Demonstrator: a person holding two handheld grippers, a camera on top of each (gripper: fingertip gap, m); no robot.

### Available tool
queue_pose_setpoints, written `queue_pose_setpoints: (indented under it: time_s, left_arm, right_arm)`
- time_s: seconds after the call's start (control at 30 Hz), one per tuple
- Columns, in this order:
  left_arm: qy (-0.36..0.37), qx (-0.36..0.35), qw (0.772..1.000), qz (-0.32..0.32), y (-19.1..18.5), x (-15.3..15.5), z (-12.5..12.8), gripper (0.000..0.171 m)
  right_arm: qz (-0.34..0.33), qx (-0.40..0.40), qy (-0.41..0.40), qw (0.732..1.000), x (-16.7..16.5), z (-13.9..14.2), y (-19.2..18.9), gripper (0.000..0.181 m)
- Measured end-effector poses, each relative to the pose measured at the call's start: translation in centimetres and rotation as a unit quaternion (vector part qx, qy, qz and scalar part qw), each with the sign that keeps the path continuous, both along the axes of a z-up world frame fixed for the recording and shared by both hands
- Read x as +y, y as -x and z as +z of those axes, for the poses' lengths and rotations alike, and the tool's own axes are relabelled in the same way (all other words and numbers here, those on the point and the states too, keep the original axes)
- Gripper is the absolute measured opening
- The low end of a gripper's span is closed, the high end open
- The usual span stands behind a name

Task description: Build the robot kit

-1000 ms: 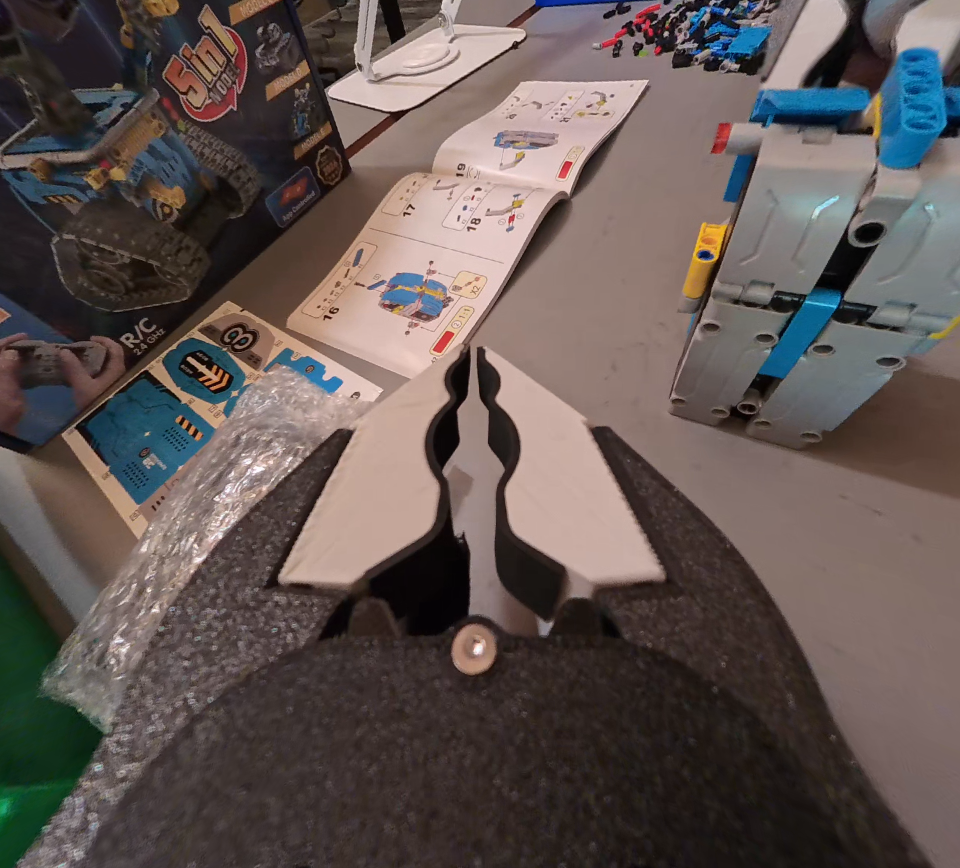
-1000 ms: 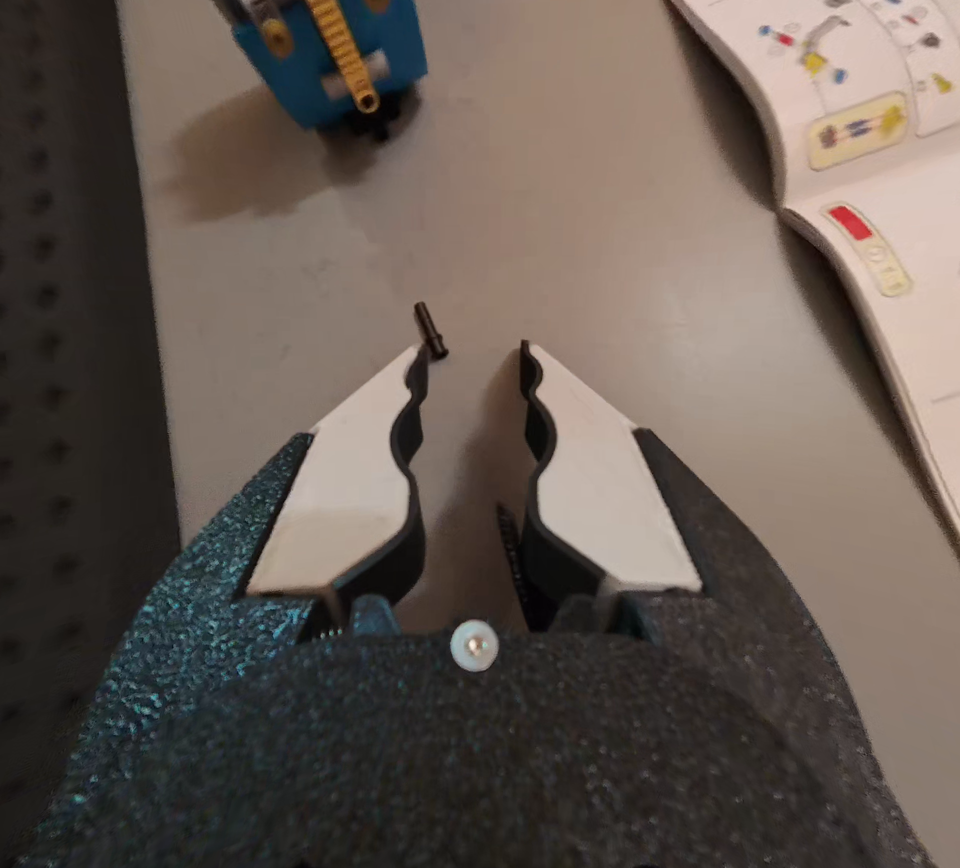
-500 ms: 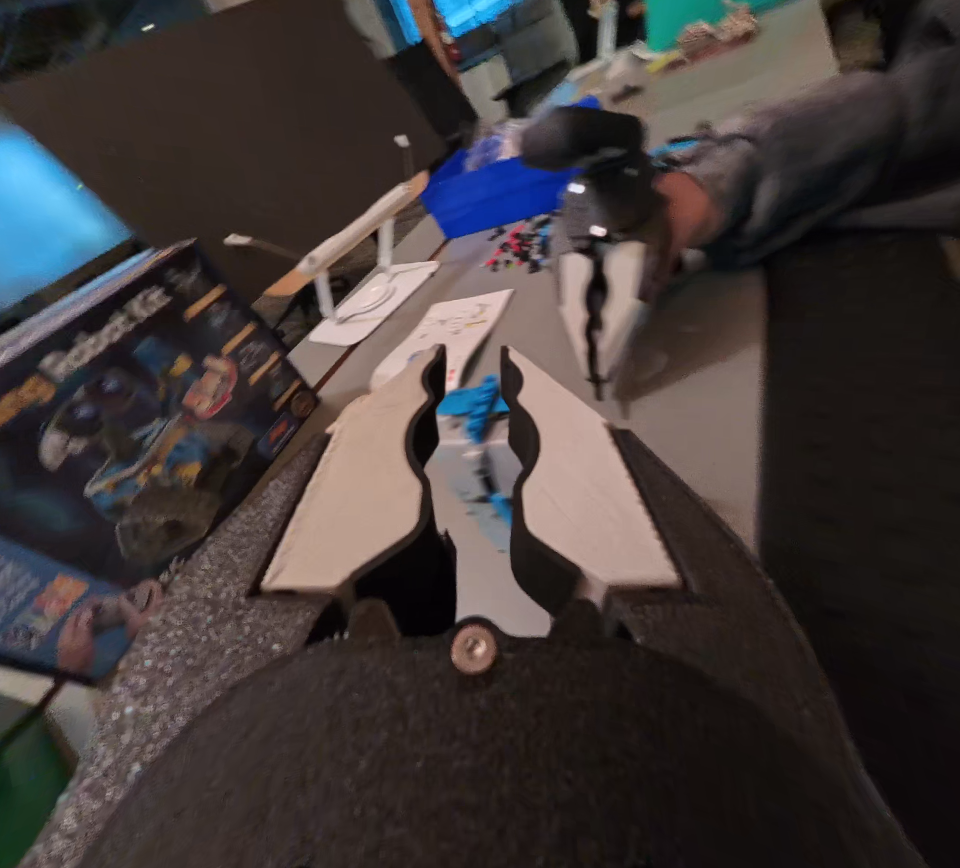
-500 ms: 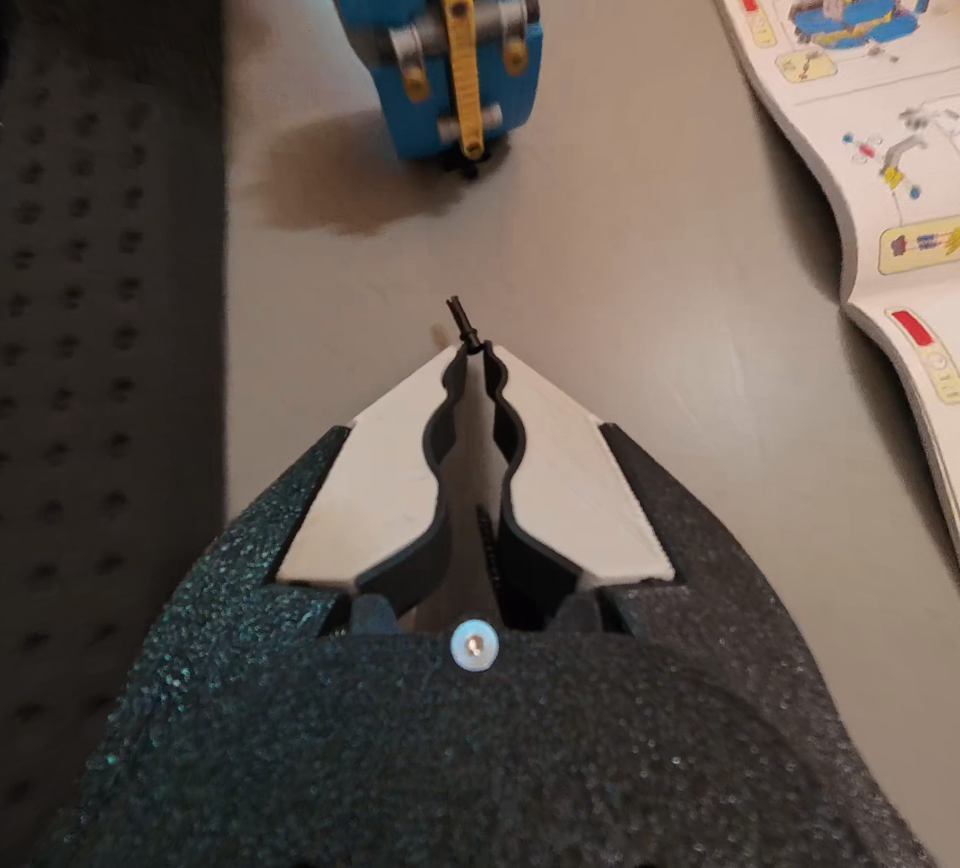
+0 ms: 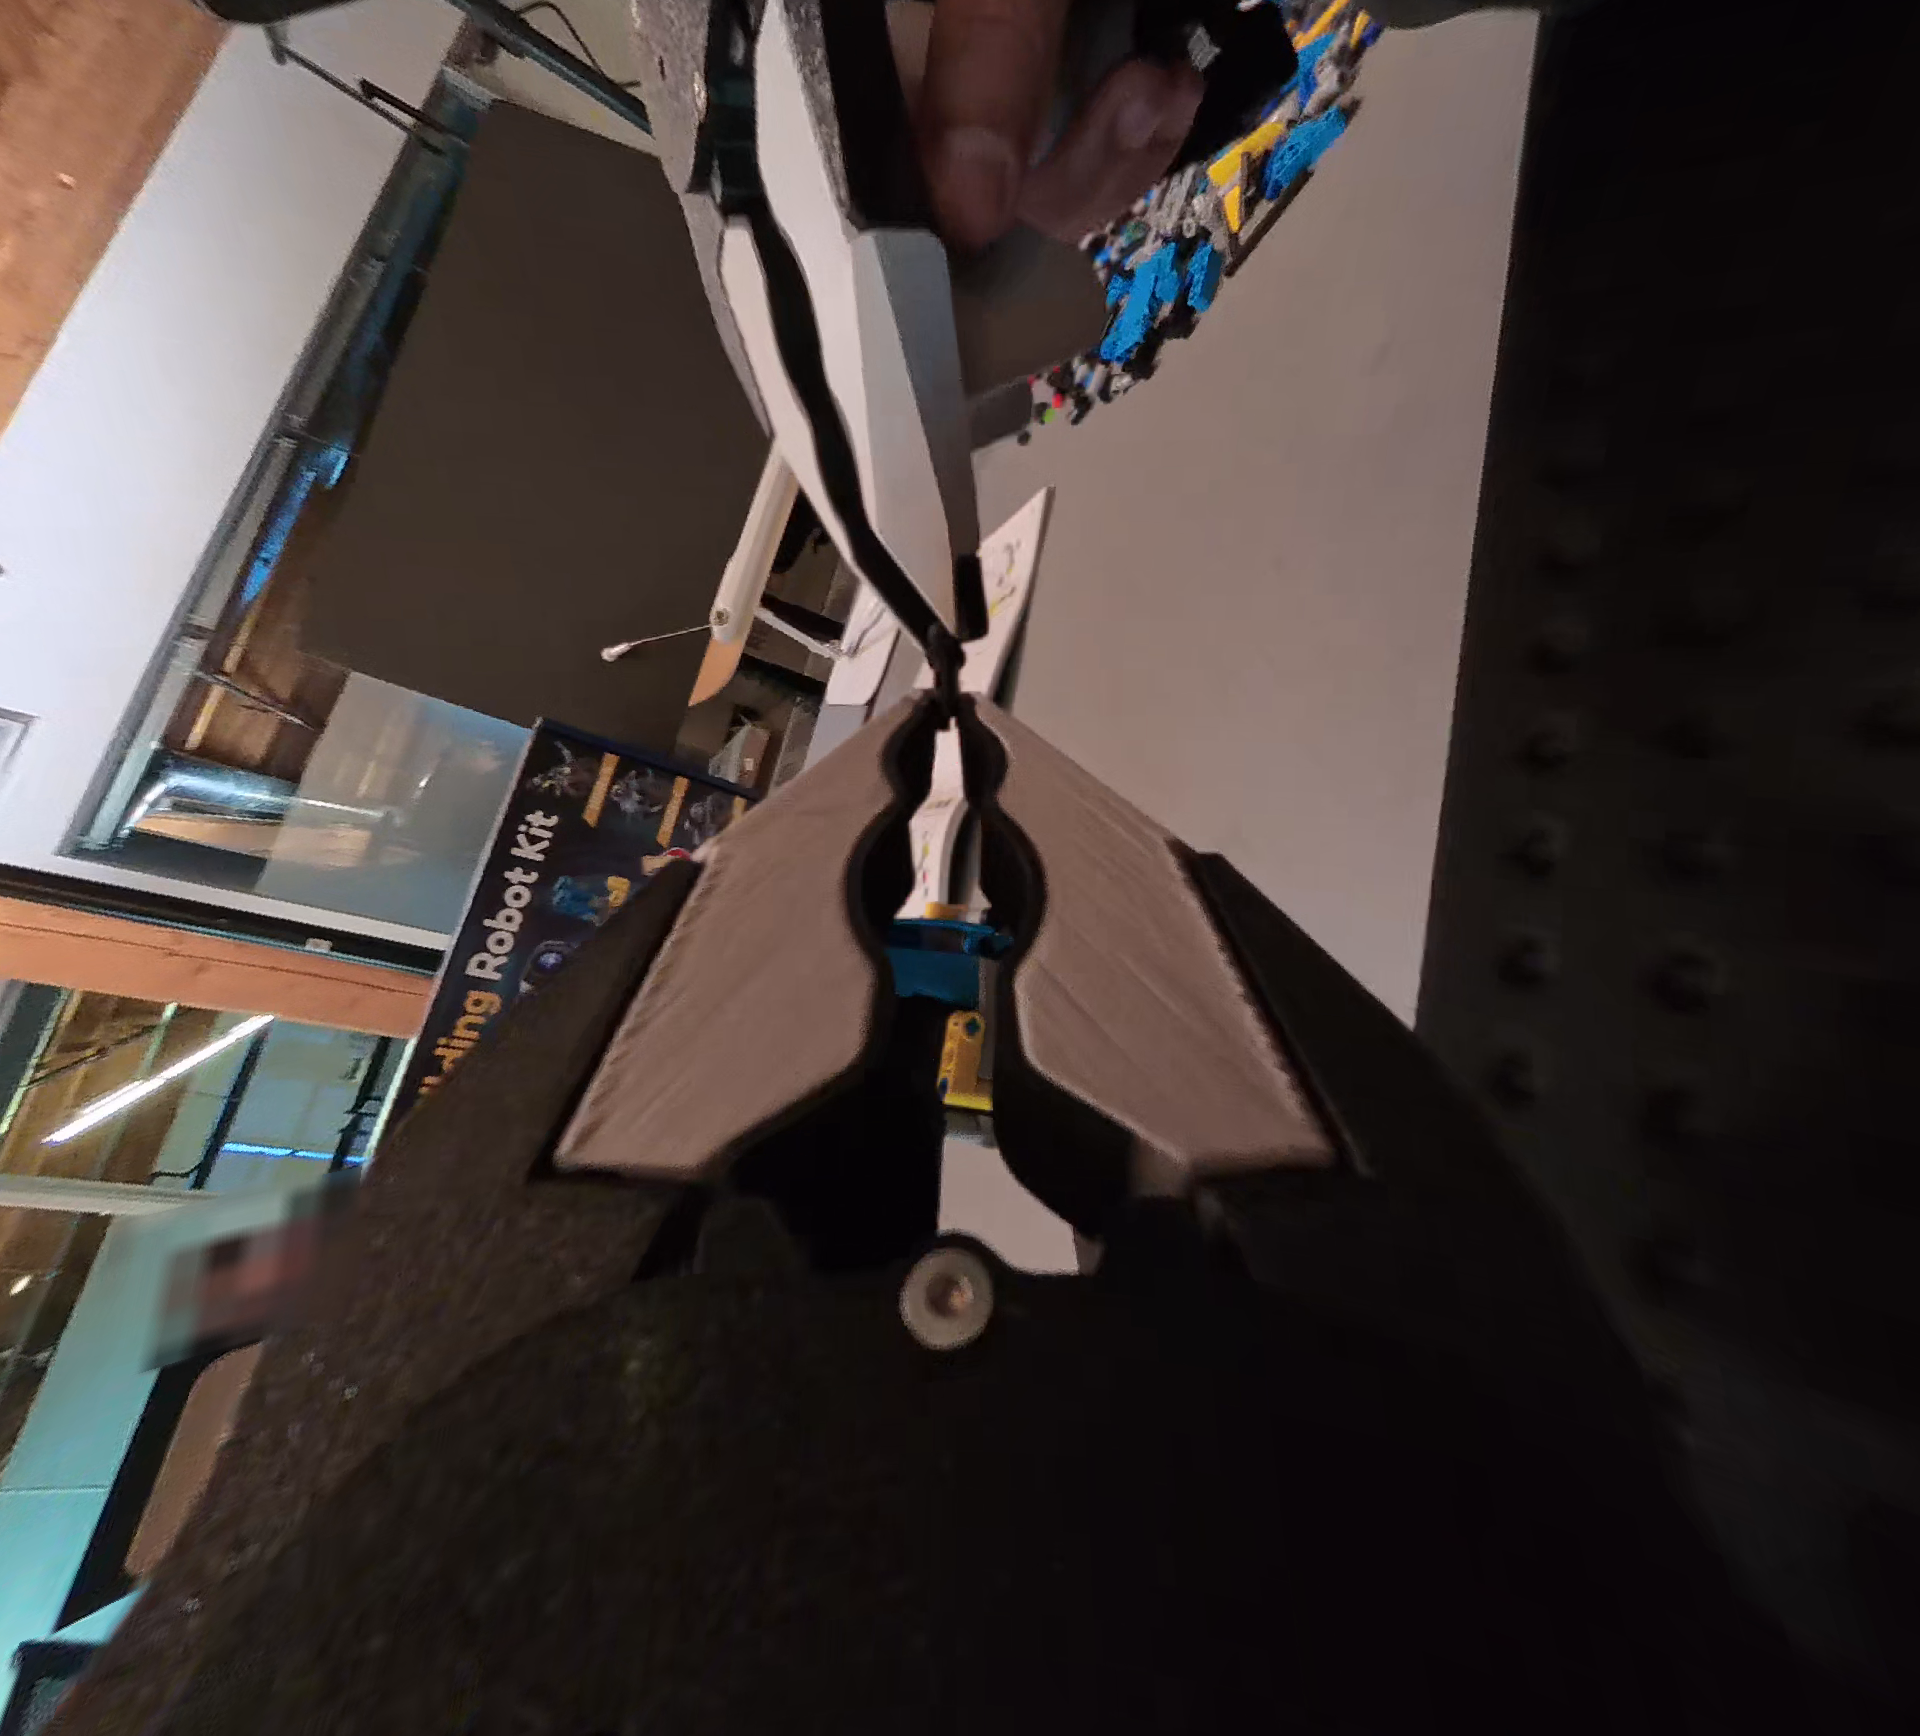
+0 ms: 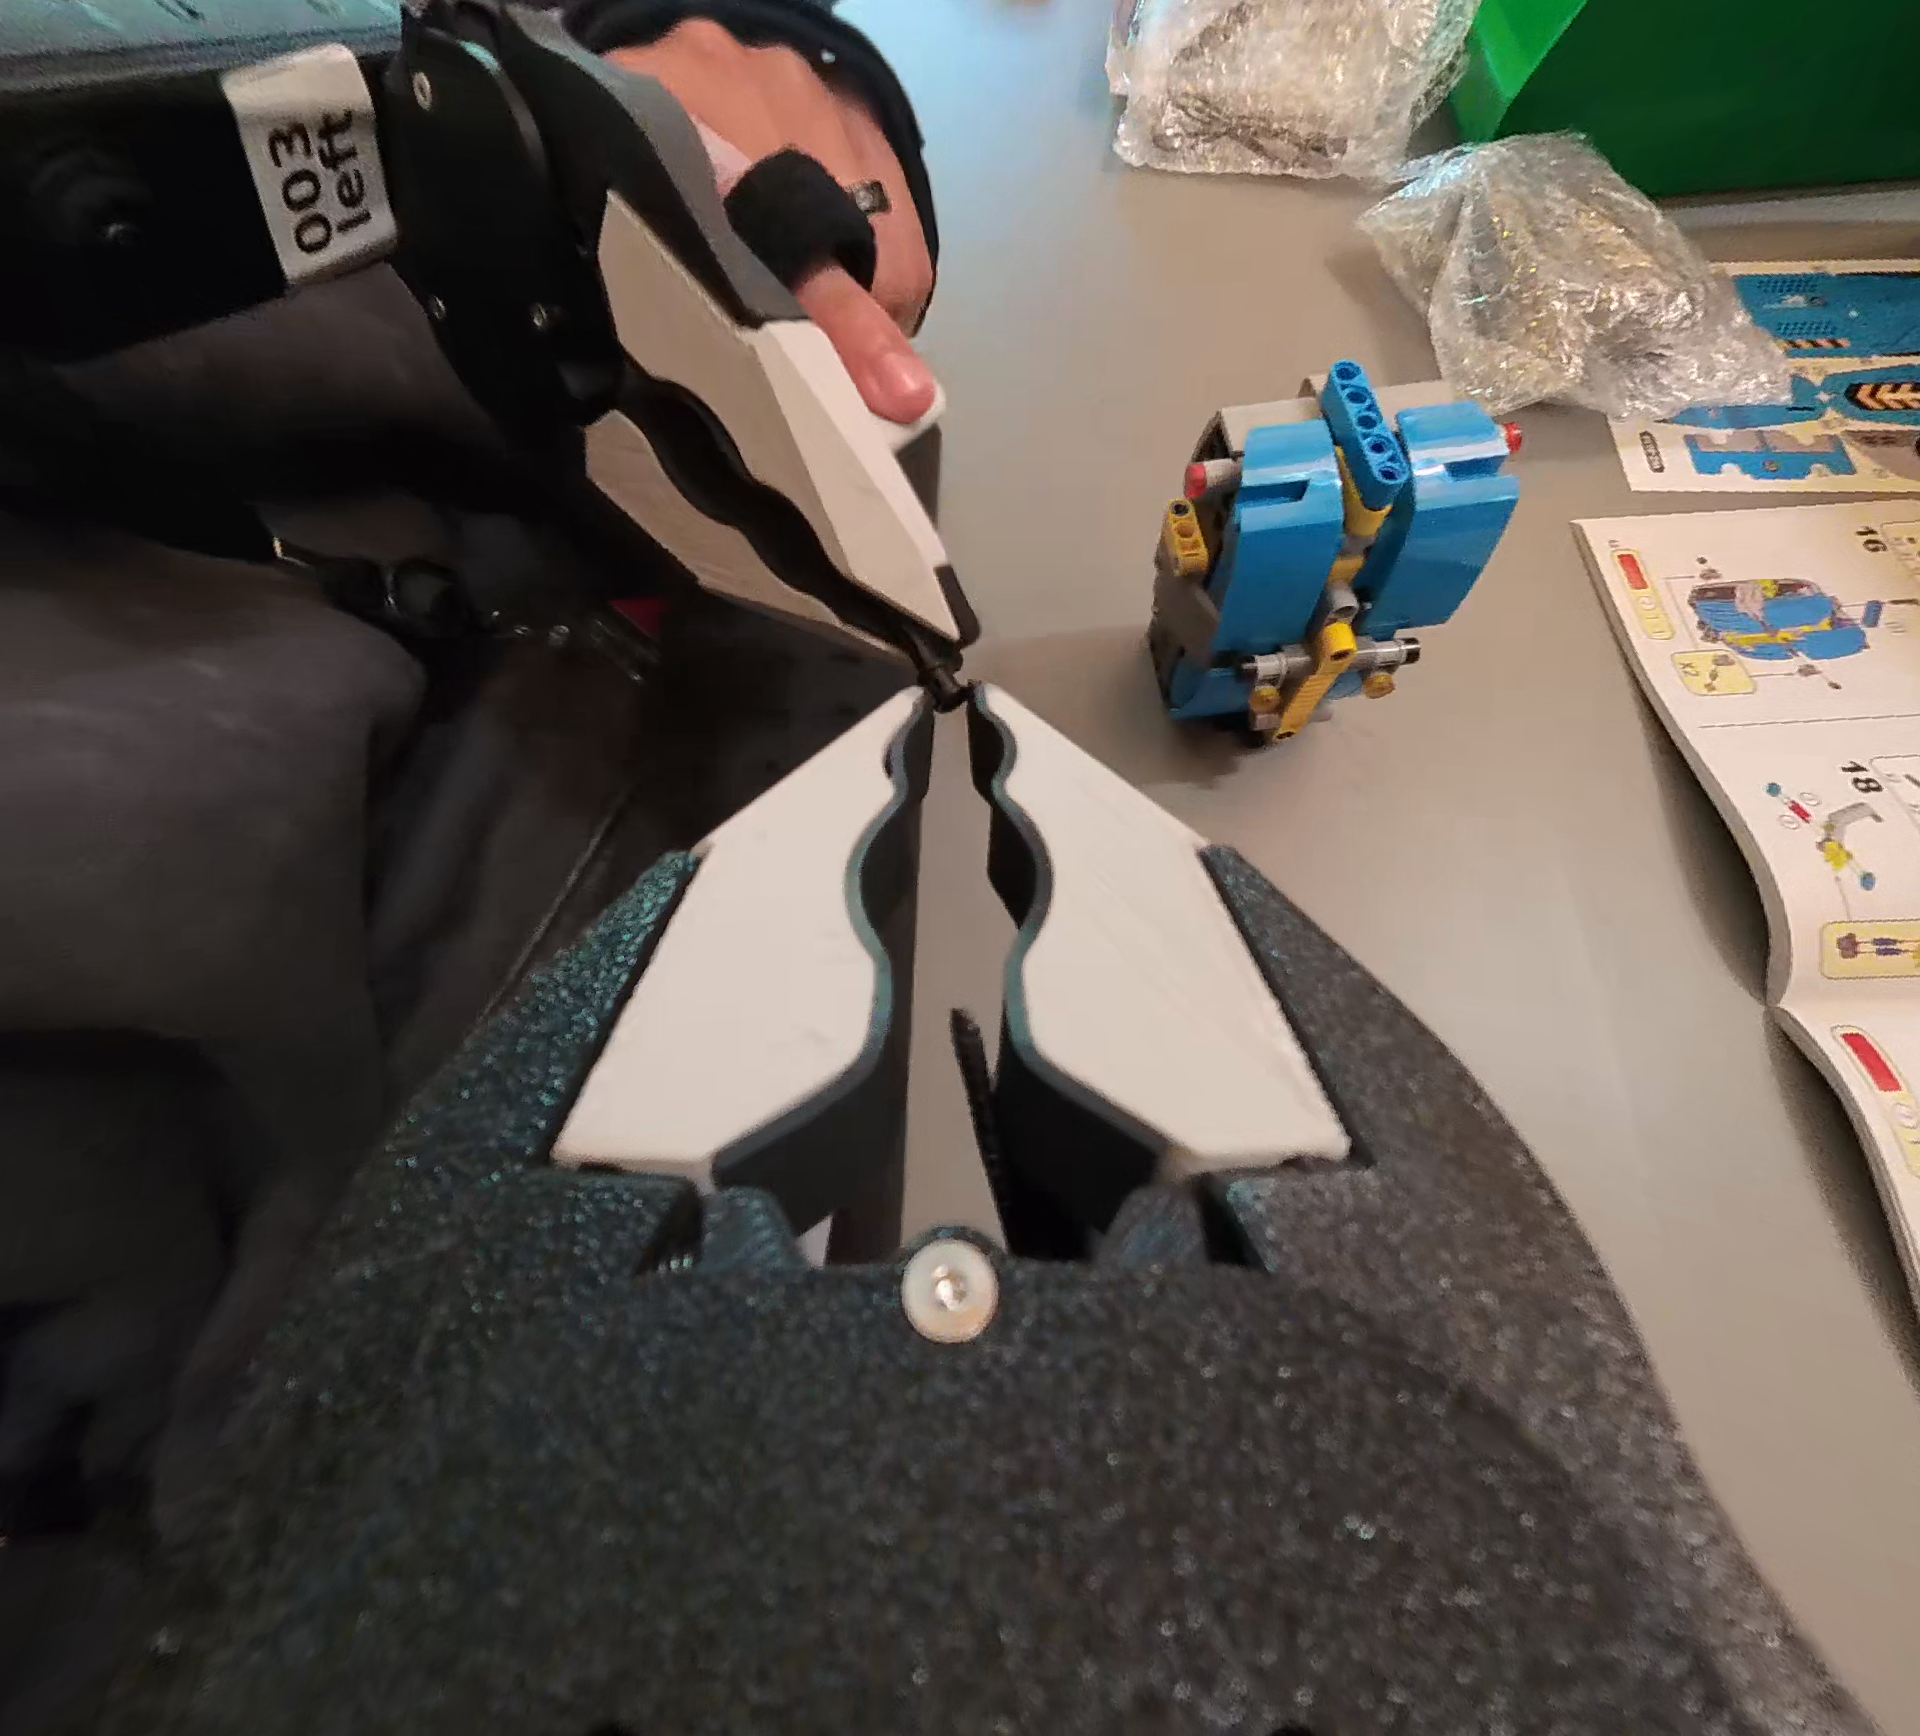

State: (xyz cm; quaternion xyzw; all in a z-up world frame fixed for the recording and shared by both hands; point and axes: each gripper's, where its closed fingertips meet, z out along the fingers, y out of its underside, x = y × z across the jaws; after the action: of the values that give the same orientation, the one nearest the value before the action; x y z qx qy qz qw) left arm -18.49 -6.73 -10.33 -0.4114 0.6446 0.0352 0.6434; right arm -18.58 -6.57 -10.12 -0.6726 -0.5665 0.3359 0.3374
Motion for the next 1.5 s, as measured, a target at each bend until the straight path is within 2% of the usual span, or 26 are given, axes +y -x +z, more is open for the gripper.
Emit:
queue_pose_setpoints:
  time_s: [0.13, 0.3, 0.37, 0.5, 0.6, 0.87, 0.97, 1.03, 1.13, 1.2, 1.27, 1.33, 1.37, 1.43, 1.5]
  left_arm:
    - [-0.041, -0.022, 0.999, 0.000, 0.0, -0.4, 0.9, 0.003]
    - [-0.091, -0.063, 0.994, 0.004, -0.3, -0.8, 2.6, 0.002]
    - [-0.105, -0.065, 0.992, 0.006, -0.4, -0.9, 2.8, 0.002]
    - [-0.167, -0.042, 0.985, 0.025, -0.6, -0.9, 3.0, 0.001]
    - [-0.242, 0.018, 0.968, 0.063, -0.7, 0.0, 2.3, 0.002]
    - [-0.218, 0.005, 0.973, 0.079, -0.8, 0.8, 2.4, 0.001]
    - [-0.143, -0.030, 0.986, 0.078, -0.8, 1.0, 1.7, 0.003]
    - [-0.069, -0.057, 0.994, 0.061, -0.4, 0.9, 0.9, 0.004]
    - [0.072, -0.099, 0.992, 0.030, 2.1, 1.6, 0.2, 0.018]
    - [0.186, -0.145, 0.972, 0.015, 4.9, 3.4, 0.5, 0.032]
    - [0.295, -0.178, 0.939, -0.005, 7.3, 6.0, 0.5, 0.064]
    - [0.407, -0.160, 0.899, -0.034, 8.0, 8.2, -1.8, 0.097]
    - [0.443, -0.134, 0.885, -0.044, 7.8, 8.9, -3.4, 0.107]
    - [0.457, -0.104, 0.882, -0.053, 6.9, 10.3, -5.8, 0.114]
    - [0.470, -0.074, 0.877, -0.062, 5.7, 10.7, -7.2, 0.117]
  right_arm:
    - [-0.004, 0.052, 0.023, 0.998, -0.6, 1.0, 0.0, 0.007]
    - [0.014, 0.206, 0.154, 0.966, -1.8, 2.8, 0.4, 0.017]
    - [-0.002, 0.238, 0.147, 0.960, -1.5, 3.1, 0.3, 0.007]
    - [-0.007, 0.250, 0.173, 0.953, -1.6, 3.5, 0.2, 0.007]
    - [-0.034, 0.225, 0.165, 0.960, -1.1, 2.6, 0.3, 0.007]
    - [-0.058, 0.199, 0.108, 0.972, -0.4, 2.6, 0.2, 0.006]
    - [-0.060, 0.187, 0.100, 0.975, -0.2, 2.1, 0.3, 0.006]
    - [-0.062, 0.166, 0.086, 0.980, -0.1, 1.5, 0.3, 0.005]
    - [-0.079, 0.116, 0.043, 0.989, 0.7, 0.9, -0.6, 0.006]
    - [-0.085, 0.077, 0.003, 0.993, 1.3, 1.0, -1.2, 0.005]
    - [-0.081, 0.031, -0.036, 0.996, 2.4, 1.3, -1.4, 0.005]
    - [-0.055, -0.011, -0.050, 0.997, 3.6, 1.6, -0.3, 0.006]
    - [-0.043, -0.037, -0.057, 0.997, 4.5, 1.4, 0.4, 0.006]
    - [-0.007, -0.078, -0.059, 0.995, 6.1, 1.2, 2.3, 0.006]
    - [0.018, -0.108, -0.046, 0.993, 7.8, 1.0, 3.9, 0.006]
